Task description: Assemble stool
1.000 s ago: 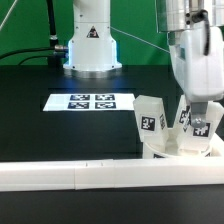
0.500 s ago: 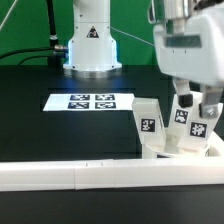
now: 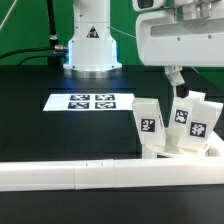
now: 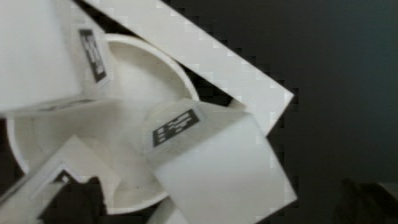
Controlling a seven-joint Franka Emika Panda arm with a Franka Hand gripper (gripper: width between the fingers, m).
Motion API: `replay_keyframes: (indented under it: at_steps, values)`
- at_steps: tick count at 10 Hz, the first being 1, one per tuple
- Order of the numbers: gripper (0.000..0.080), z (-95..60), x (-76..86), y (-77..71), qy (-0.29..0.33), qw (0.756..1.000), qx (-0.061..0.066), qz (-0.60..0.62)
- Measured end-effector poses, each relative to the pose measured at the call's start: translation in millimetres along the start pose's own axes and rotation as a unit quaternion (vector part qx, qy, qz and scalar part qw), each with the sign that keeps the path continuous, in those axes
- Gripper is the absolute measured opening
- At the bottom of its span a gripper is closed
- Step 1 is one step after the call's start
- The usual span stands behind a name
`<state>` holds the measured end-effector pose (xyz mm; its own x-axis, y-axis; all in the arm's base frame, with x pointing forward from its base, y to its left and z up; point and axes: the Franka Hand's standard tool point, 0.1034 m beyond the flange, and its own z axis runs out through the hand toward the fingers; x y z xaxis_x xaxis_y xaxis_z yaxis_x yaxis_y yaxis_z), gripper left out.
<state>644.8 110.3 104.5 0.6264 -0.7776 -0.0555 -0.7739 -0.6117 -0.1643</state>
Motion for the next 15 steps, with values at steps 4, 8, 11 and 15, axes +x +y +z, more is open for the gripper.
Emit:
replay_keyframes:
  at_steps: [4, 8, 11, 15]
  values:
    - [0.0649, 5.8, -1.3, -8.0, -0.008, 0.957, -0.004, -0.290]
    - [0.0649, 10.5, -3.5, -3.8, 0.012, 0.909, -0.004, -0.416]
    - [0.0649, 6.0, -1.0, -5.2, 0.007, 0.806, -0.043, -0.591]
    - [0.0649, 10.3, 2.5, 0.7, -0.022, 0.696, -0.068, -0.715]
